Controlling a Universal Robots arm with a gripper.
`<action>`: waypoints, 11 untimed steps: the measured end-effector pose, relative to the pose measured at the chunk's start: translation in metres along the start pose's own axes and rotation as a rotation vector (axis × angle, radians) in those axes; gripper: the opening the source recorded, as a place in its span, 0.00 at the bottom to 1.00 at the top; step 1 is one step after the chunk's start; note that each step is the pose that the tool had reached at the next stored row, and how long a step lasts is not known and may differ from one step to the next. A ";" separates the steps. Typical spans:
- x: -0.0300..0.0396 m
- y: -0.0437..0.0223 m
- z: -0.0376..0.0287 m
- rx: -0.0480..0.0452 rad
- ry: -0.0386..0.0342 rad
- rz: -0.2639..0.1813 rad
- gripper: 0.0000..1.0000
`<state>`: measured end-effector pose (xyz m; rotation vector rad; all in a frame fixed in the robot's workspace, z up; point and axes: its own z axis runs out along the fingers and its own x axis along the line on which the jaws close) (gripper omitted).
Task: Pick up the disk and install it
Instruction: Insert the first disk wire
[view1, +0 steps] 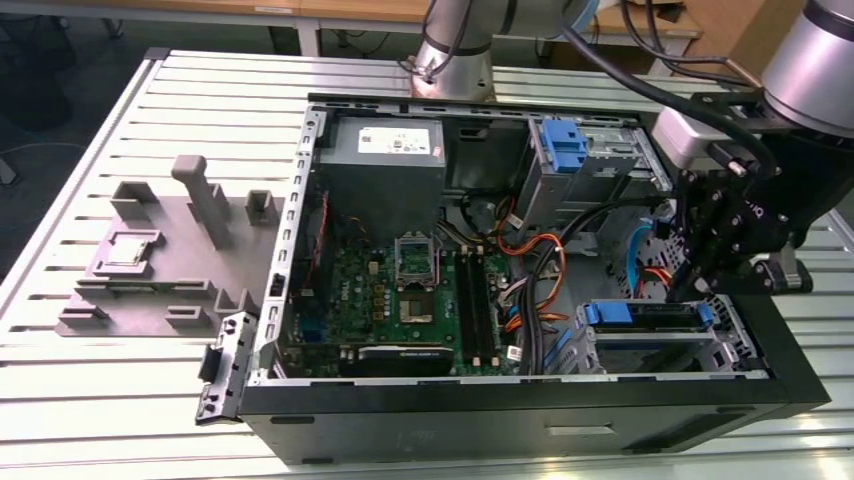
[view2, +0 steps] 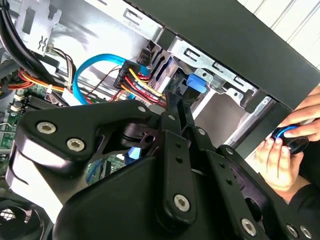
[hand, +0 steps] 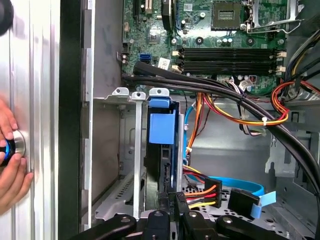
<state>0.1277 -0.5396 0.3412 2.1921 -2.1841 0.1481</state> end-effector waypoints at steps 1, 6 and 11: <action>0.0001 0.0000 0.0003 0.0006 -0.0019 0.000 0.17; 0.0001 0.0003 0.0013 0.0080 -0.0131 0.003 0.17; 0.0010 0.0020 0.0016 0.0081 -0.0169 0.005 0.17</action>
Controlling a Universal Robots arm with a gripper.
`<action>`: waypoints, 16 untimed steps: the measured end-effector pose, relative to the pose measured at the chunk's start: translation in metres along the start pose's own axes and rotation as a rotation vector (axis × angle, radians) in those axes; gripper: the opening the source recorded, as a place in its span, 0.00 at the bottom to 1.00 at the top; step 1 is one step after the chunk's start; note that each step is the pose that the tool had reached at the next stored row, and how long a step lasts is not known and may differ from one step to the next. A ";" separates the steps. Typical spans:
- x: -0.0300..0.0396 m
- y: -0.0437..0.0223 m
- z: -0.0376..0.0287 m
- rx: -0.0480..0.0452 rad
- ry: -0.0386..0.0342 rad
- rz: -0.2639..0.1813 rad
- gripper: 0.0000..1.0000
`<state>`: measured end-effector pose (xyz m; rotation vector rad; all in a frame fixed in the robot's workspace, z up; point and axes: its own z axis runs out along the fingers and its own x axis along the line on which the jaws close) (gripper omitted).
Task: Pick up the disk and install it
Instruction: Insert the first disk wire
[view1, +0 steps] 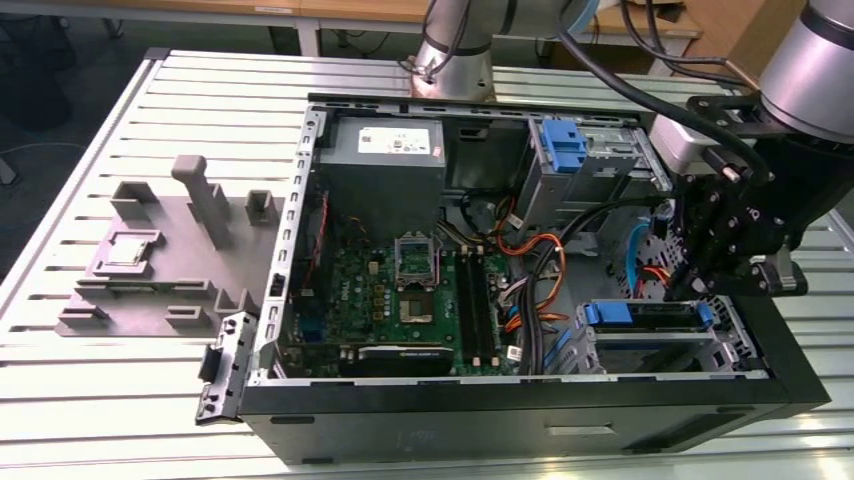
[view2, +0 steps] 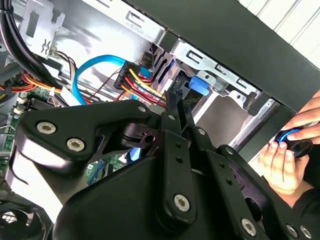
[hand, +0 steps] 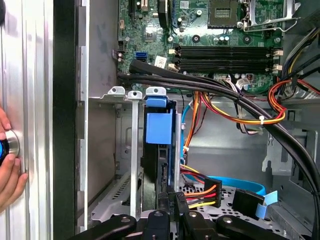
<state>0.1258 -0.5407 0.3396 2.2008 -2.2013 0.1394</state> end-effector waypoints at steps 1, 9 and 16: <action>0.0000 0.0001 0.0001 0.0000 -0.0005 0.000 0.17; 0.0024 0.0003 0.0011 -0.0004 -0.0084 0.005 0.17; 0.0082 0.0003 0.0036 -0.0015 -0.0416 0.018 0.17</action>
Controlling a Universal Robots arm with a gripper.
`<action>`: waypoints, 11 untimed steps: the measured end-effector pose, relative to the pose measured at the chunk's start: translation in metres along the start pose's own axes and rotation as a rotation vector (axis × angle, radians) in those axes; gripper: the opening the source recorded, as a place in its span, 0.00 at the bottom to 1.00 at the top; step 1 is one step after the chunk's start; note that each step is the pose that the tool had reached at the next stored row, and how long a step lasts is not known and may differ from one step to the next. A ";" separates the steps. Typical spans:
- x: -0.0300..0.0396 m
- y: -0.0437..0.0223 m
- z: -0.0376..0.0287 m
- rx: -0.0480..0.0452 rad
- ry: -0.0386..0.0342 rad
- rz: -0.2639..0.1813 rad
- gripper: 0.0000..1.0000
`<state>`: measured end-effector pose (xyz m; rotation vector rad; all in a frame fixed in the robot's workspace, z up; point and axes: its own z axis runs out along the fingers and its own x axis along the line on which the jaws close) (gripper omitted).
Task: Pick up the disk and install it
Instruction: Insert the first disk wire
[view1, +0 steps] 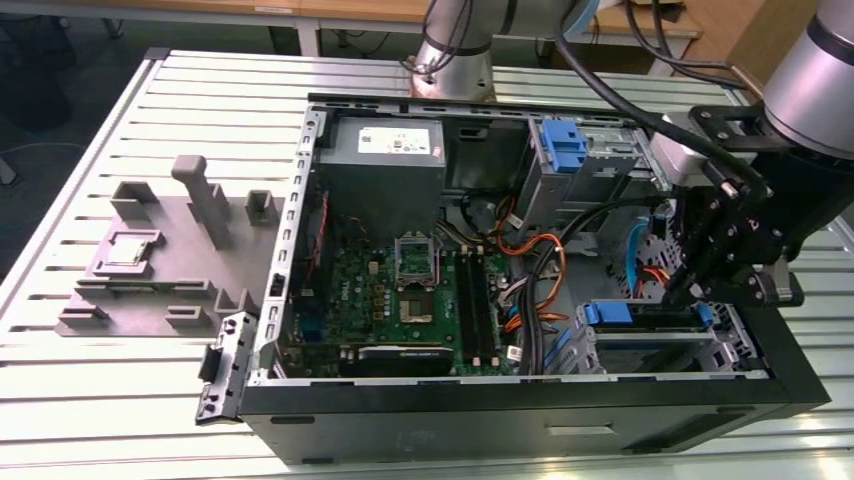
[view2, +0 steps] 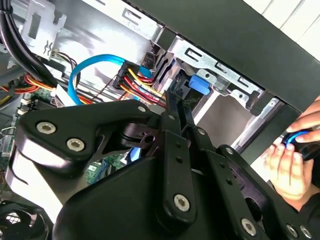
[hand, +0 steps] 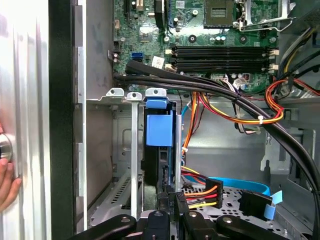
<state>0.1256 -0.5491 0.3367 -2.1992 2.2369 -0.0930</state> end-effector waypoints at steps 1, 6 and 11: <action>0.0006 0.0000 0.0001 -0.0001 -0.0037 0.001 0.17; 0.0016 0.0000 0.0002 -0.0001 -0.0051 0.001 0.17; 0.0028 0.0000 0.0005 -0.0004 -0.0050 0.007 0.17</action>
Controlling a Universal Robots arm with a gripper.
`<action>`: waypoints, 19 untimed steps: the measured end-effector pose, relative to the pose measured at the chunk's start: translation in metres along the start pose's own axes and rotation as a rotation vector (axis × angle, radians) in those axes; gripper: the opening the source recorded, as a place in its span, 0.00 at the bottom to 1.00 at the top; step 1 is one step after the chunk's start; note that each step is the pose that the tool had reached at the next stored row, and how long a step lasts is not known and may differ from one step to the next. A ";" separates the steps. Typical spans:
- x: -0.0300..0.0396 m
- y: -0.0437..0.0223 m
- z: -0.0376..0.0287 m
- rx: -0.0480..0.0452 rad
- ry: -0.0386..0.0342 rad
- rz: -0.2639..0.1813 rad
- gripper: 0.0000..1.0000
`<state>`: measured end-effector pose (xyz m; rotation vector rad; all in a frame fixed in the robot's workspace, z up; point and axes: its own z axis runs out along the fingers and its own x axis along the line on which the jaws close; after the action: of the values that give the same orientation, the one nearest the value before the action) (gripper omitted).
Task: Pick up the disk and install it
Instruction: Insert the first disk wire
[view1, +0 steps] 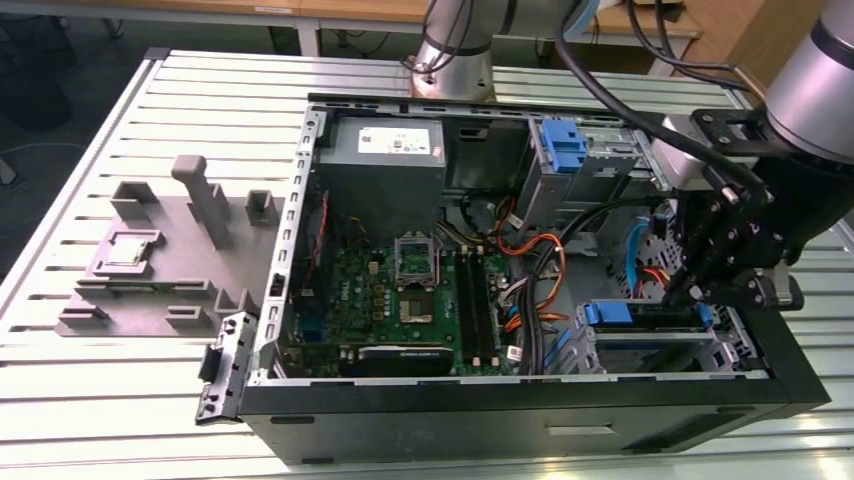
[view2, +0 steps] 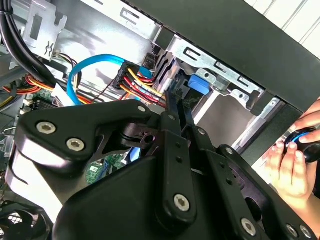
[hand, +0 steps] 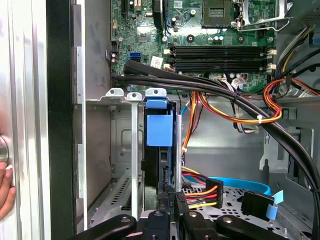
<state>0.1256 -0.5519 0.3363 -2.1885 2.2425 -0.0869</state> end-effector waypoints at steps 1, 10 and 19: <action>0.0004 0.0000 0.0001 0.0000 0.0001 0.000 0.17; 0.0029 0.0004 0.0015 0.0002 -0.0011 -0.006 0.17; 0.0031 0.0007 0.0026 0.0002 -0.0014 -0.006 0.17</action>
<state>0.1249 -0.5551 0.3338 -2.1945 2.2353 -0.0856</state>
